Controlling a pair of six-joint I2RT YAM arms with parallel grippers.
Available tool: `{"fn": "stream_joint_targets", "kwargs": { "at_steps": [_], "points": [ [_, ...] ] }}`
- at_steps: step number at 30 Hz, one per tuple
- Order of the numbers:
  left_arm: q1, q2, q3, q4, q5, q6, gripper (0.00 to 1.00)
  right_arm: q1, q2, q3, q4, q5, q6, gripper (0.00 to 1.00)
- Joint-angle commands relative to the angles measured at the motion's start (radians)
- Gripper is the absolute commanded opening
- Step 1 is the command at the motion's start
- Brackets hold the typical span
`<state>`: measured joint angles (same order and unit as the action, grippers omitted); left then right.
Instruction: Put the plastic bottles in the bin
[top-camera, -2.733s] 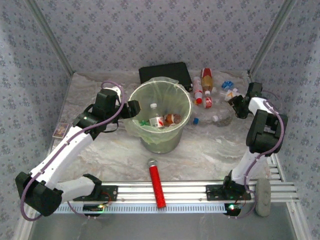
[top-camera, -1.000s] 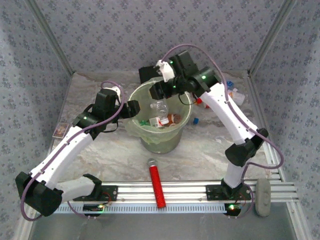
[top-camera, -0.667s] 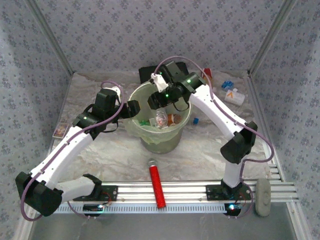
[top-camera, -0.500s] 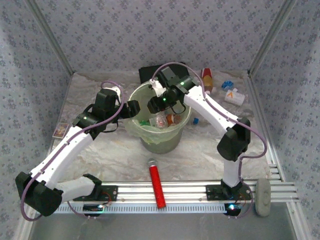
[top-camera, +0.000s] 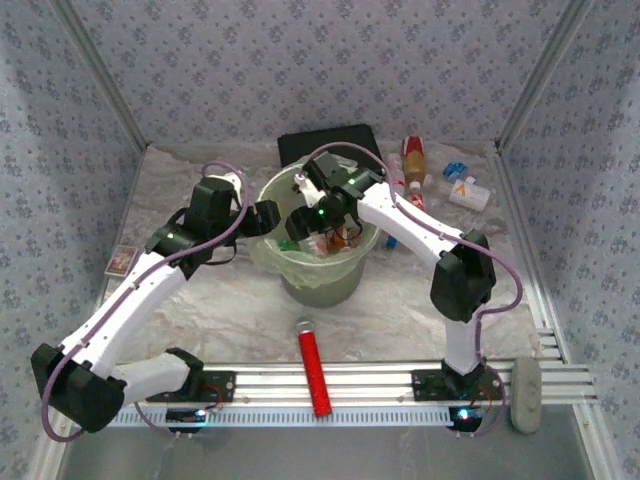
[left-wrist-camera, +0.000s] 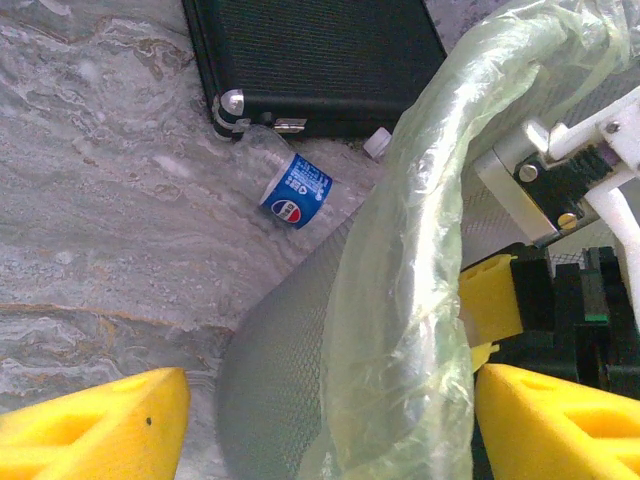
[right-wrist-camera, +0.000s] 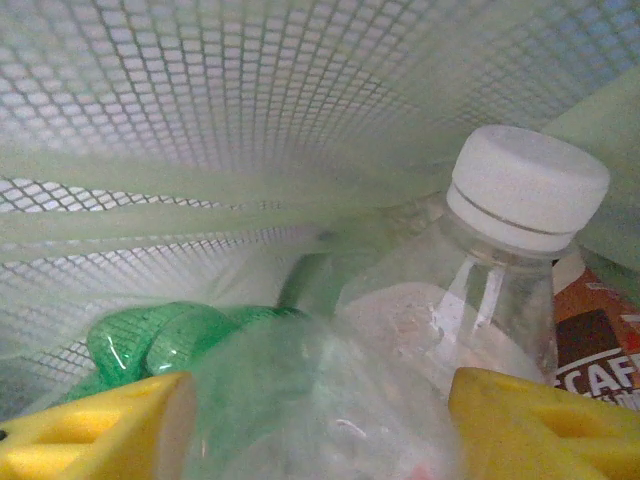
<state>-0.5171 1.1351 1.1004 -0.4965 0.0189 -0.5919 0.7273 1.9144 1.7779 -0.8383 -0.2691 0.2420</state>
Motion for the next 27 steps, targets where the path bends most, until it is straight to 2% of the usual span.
{"fn": "stream_joint_targets", "kwargs": {
  "at_steps": [1,5,10,14,22,27],
  "points": [
    [0.003,0.010,0.015,-0.014,0.013,0.013,0.75,0.005,0.003,-0.025,0.004,-0.002,0.027,0.75],
    [0.003,0.011,0.013,-0.013,0.014,0.012,0.75,0.004,-0.010,-0.002,-0.010,0.009,0.022,0.79],
    [0.002,0.007,0.012,-0.014,0.013,0.013,0.75,0.005,-0.020,0.059,-0.059,0.021,0.009,0.94],
    [0.002,0.005,0.009,-0.015,0.012,0.013,0.75,0.013,-0.040,0.119,-0.108,0.044,-0.003,1.00],
    [0.002,0.005,0.007,-0.013,0.012,0.014,0.75,0.010,-0.105,0.251,-0.204,0.104,-0.023,1.00],
    [0.002,0.005,0.005,-0.012,0.013,0.014,0.75,-0.029,-0.162,0.282,-0.214,0.120,-0.026,1.00]
  ]
}}
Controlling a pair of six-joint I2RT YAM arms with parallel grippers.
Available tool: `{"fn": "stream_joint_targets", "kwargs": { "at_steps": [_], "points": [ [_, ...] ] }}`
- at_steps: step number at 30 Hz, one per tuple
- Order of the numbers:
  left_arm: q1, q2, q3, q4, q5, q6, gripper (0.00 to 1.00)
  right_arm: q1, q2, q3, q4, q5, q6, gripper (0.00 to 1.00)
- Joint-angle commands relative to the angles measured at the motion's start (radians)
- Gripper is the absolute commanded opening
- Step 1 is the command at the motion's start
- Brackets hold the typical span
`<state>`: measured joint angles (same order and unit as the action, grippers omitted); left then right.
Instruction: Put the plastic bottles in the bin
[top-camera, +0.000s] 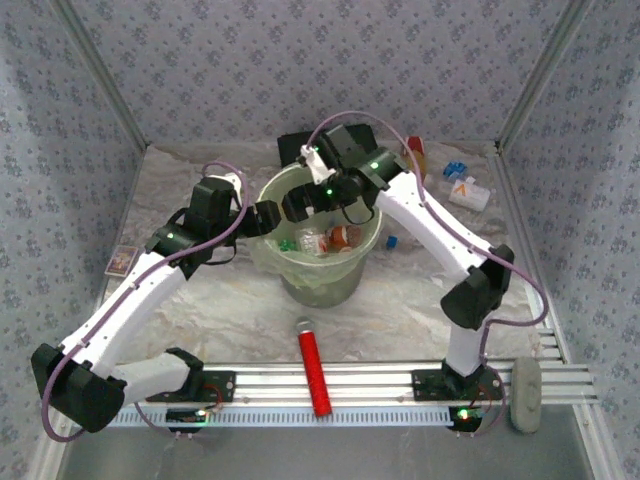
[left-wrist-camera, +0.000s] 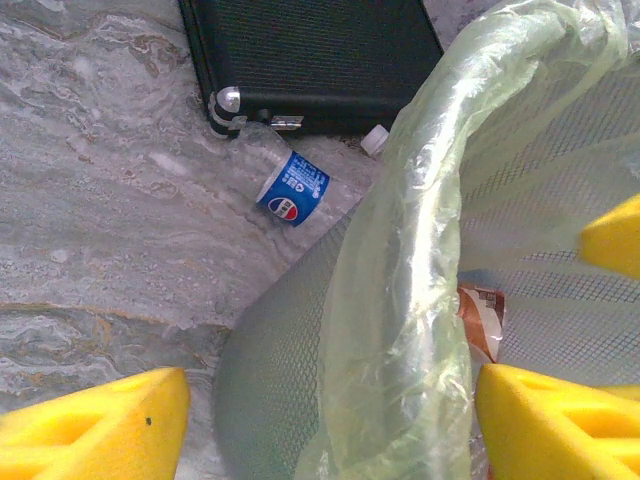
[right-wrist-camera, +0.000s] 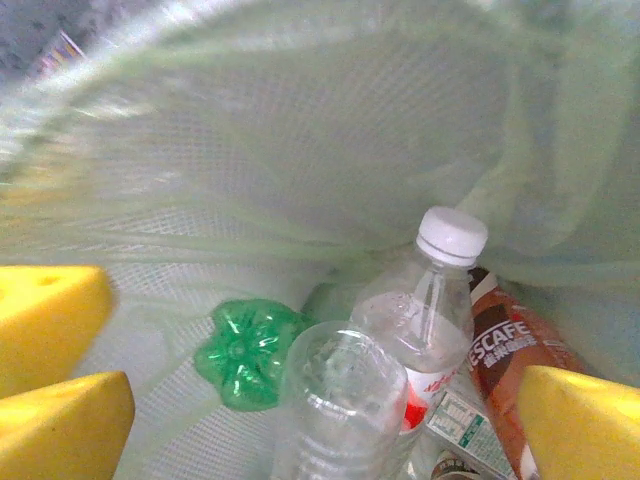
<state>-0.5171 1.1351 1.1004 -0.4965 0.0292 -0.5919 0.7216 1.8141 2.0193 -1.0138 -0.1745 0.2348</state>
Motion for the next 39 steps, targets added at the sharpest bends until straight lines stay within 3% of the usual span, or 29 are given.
{"fn": "stream_joint_targets", "kwargs": {
  "at_steps": [1,8,17,25,29,32,39],
  "points": [
    [0.002,0.006,0.003,-0.010,0.002,0.014,0.75,-0.037,-0.075,0.040,-0.037,0.024,-0.019,0.99],
    [0.003,0.008,0.005,-0.011,0.002,0.015,0.75,-0.143,-0.153,0.005,-0.025,0.022,-0.011,1.00],
    [0.003,0.011,0.008,-0.011,0.003,0.012,0.75,-0.360,-0.240,-0.108,-0.001,0.023,0.037,1.00],
    [0.003,0.018,0.015,-0.014,0.007,0.015,0.75,-0.643,-0.227,-0.238,0.058,0.018,0.023,1.00],
    [0.001,0.021,0.009,-0.001,0.010,0.005,0.75,-0.774,-0.183,-0.317,0.147,0.038,0.130,1.00],
    [-0.001,0.028,0.012,0.006,0.010,0.003,0.75,-0.822,-0.144,-0.388,0.233,0.150,0.227,1.00],
    [-0.002,0.028,0.020,-0.007,0.006,0.007,0.75,-0.896,-0.049,-0.517,0.471,0.181,0.493,1.00]
  ]
}}
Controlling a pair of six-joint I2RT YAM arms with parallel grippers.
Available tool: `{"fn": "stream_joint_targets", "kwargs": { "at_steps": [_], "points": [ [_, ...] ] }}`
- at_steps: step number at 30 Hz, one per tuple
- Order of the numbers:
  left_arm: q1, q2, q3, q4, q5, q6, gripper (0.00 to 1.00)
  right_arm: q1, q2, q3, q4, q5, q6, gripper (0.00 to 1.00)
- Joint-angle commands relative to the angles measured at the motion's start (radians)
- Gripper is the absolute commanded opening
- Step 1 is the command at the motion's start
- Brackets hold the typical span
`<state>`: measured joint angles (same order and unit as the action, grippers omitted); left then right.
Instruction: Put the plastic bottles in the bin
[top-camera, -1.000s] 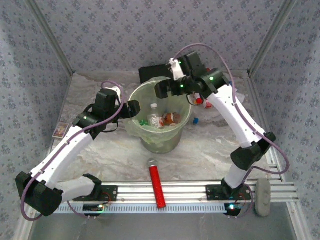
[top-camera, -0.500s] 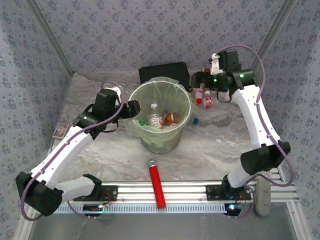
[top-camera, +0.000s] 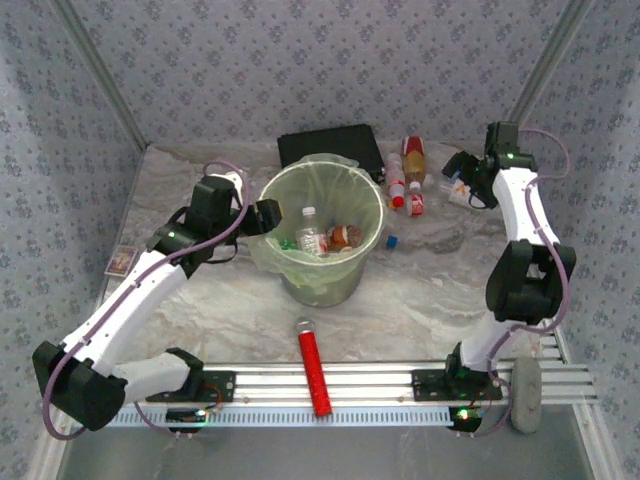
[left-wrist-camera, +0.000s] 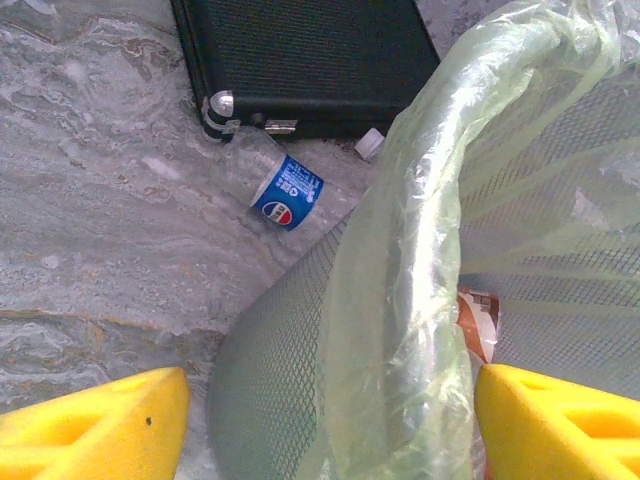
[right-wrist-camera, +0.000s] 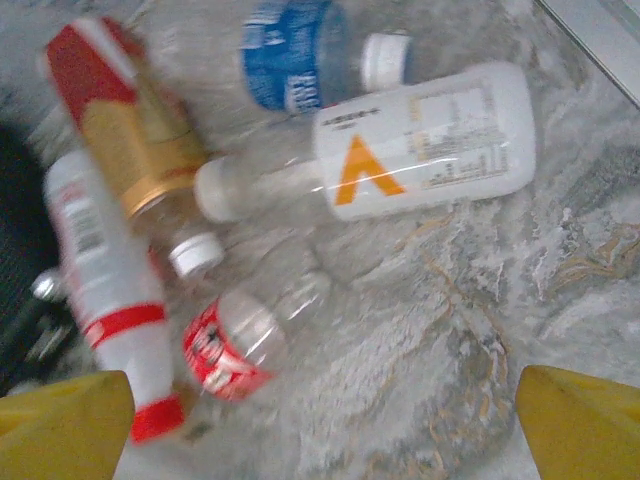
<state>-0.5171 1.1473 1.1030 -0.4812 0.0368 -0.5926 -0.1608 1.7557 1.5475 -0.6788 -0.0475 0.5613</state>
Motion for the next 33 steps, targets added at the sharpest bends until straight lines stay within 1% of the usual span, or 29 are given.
{"fn": "stream_joint_targets", "kwargs": {
  "at_steps": [1,3,7,10,14,17,21,28,31,33],
  "points": [
    [-0.001,0.014,0.015,-0.021,-0.001,0.007,0.75,-0.014,0.002,-0.094,0.208,0.078,0.221,1.00],
    [-0.002,0.012,0.012,-0.019,-0.001,0.005,0.75,-0.016,0.004,-0.158,0.317,0.104,0.316,1.00],
    [-0.003,0.004,0.012,-0.023,-0.001,0.007,0.75,-0.024,0.057,-0.196,0.429,0.074,0.453,1.00],
    [-0.002,-0.005,0.006,-0.025,-0.011,0.008,0.75,-0.023,0.089,-0.216,0.483,0.076,0.548,1.00],
    [-0.003,-0.006,0.000,-0.031,-0.024,0.011,0.75,-0.026,0.130,-0.218,0.509,0.084,0.636,1.00],
    [-0.002,-0.004,0.000,-0.033,-0.026,0.014,0.75,-0.028,0.153,-0.223,0.528,0.097,0.678,1.00],
    [-0.001,-0.005,0.000,-0.033,-0.029,0.017,0.76,-0.038,0.195,-0.214,0.549,0.081,0.722,1.00],
    [0.004,-0.007,0.009,-0.052,-0.036,0.018,0.76,-0.052,0.257,-0.207,0.583,0.073,0.751,0.99],
    [0.003,-0.008,0.026,-0.073,-0.042,0.026,0.76,-0.059,0.278,-0.211,0.601,0.055,0.762,0.97],
    [0.006,-0.009,0.031,-0.080,-0.047,0.027,0.76,-0.061,0.271,-0.228,0.609,0.070,0.759,0.95]
  ]
}}
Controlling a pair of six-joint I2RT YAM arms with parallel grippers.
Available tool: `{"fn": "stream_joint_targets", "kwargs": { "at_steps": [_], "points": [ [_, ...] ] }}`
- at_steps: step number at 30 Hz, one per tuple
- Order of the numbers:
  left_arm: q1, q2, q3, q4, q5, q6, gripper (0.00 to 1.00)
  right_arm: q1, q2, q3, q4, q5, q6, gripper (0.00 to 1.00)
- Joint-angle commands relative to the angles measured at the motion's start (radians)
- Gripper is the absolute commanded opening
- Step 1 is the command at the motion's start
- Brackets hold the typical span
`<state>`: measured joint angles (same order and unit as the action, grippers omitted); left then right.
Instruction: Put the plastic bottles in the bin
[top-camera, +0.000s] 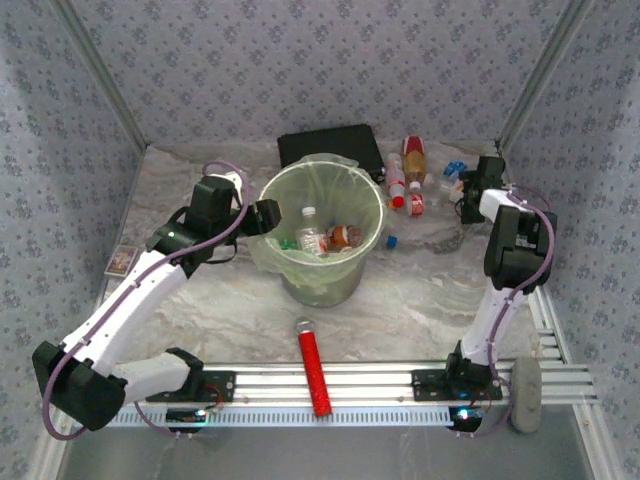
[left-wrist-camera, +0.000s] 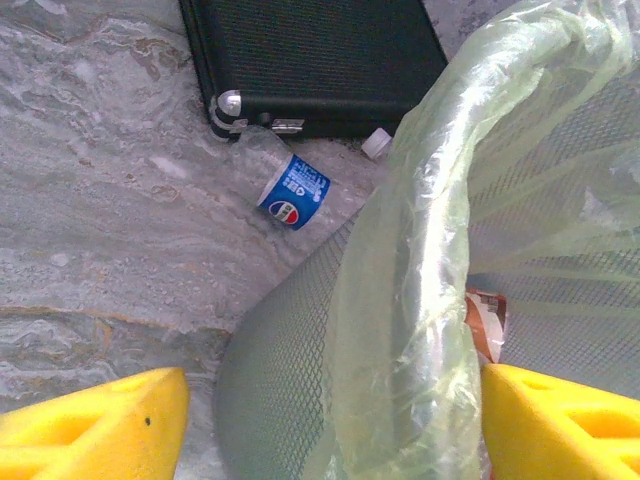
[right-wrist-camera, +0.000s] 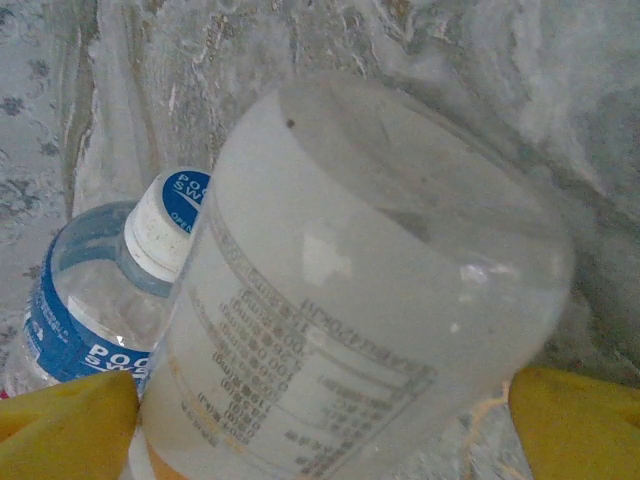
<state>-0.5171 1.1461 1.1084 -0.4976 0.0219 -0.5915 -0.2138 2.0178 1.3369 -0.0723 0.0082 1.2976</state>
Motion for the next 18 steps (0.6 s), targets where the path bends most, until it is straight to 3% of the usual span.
{"fn": "stream_joint_targets", "kwargs": {
  "at_steps": [1,12,18],
  "points": [
    [0.006,-0.007,0.028,-0.065,-0.033,0.026,0.76,-0.010,0.005,-0.024,0.008,0.022,0.021,0.93],
    [0.006,0.007,0.031,-0.053,-0.024,0.020,0.76,-0.053,-0.075,-0.136,0.075,0.006,-0.005,0.70],
    [0.005,0.001,0.028,-0.055,-0.023,0.021,0.76,-0.066,-0.191,-0.216,0.078,-0.002,-0.061,0.67]
  ]
}}
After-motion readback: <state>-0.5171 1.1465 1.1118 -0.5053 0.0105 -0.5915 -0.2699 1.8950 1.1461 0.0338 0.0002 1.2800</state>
